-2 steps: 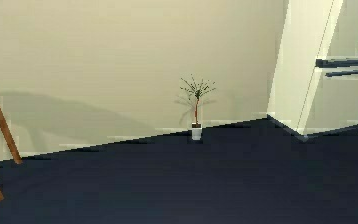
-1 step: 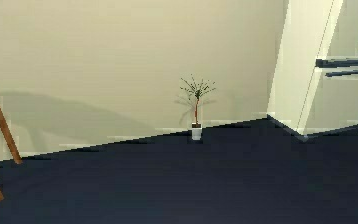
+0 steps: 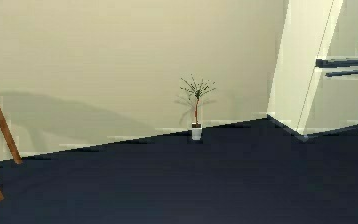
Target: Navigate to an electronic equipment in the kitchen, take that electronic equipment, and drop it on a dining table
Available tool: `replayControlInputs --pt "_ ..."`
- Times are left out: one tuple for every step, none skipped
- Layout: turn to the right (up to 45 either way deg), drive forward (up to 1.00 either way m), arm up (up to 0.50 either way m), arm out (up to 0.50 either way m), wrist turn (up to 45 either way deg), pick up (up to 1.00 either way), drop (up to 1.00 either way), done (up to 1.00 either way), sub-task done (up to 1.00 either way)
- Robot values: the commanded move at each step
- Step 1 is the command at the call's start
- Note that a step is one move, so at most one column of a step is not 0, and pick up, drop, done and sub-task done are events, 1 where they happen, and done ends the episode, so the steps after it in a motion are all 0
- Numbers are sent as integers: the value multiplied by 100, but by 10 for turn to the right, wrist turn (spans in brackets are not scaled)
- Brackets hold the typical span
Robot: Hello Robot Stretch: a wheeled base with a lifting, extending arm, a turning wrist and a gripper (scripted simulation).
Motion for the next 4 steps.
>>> replayControlInputs --pt "0 0 0 -48 0 0 0 0 0" --pt "-450 0 0 0 0 0 0 0 0" --pt "-450 0 0 0 0 0 0 0 0" --pt "-60 0 0 0 0 0 0 0 0"
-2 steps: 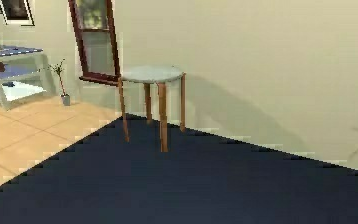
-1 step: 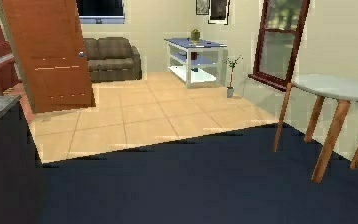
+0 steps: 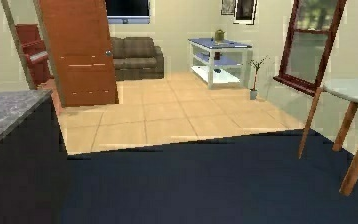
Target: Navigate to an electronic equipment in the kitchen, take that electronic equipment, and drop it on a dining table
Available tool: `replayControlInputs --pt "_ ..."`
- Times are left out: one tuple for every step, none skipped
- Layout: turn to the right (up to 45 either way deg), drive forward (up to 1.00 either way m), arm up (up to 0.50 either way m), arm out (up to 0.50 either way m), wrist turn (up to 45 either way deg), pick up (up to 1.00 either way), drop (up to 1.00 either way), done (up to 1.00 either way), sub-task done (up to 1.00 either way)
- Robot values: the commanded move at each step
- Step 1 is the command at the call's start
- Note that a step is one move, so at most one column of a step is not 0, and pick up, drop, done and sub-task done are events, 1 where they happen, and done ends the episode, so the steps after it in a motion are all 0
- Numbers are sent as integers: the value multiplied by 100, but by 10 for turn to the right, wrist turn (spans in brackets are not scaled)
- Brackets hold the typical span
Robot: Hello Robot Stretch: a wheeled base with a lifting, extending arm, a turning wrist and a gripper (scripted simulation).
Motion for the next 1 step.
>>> replayControlInputs --pt "0 100 0 0 0 0 0 0 0"
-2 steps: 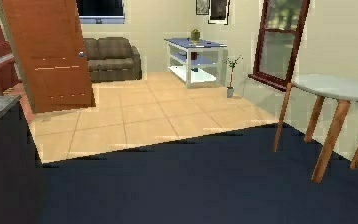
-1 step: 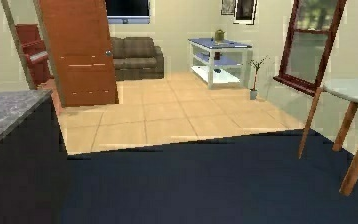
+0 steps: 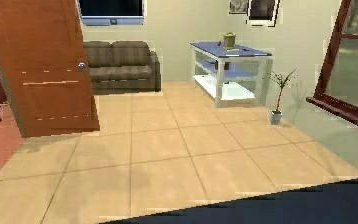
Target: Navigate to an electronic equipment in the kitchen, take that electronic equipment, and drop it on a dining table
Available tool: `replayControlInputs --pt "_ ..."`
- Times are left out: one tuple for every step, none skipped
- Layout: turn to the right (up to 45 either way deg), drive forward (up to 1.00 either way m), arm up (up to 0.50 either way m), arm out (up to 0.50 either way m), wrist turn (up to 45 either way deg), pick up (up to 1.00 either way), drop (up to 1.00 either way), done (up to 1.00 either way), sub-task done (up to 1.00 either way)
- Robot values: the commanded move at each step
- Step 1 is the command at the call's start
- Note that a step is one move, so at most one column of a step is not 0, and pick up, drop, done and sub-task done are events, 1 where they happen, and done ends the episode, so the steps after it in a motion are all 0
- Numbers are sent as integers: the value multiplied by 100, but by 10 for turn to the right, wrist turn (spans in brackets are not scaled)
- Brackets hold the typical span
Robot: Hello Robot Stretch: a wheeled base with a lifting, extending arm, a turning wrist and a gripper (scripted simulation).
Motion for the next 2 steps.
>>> replayControlInputs --pt "0 100 0 0 0 0 0 0 0" --pt "0 100 0 0 0 0 0 0 0"
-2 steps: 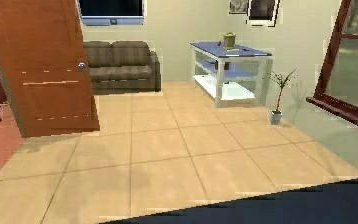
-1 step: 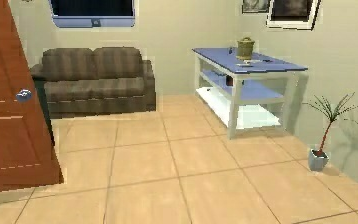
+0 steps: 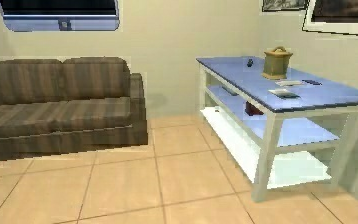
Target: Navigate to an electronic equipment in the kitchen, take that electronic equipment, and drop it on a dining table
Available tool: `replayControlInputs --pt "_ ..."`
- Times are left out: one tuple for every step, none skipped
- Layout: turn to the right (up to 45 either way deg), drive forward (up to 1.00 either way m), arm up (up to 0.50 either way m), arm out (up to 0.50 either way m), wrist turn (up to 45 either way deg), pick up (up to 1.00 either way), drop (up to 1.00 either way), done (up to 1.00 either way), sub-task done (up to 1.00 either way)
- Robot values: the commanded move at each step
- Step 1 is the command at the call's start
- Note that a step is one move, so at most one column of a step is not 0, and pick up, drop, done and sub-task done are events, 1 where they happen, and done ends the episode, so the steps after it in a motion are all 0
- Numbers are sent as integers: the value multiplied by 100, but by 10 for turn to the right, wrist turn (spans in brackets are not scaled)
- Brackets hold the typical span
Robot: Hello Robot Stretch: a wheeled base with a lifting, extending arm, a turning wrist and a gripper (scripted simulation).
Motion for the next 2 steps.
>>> replayControlInputs --pt "-30 0 0 0 0 0 0 0 0" --pt "0 100 0 0 0 0 0 0 0"
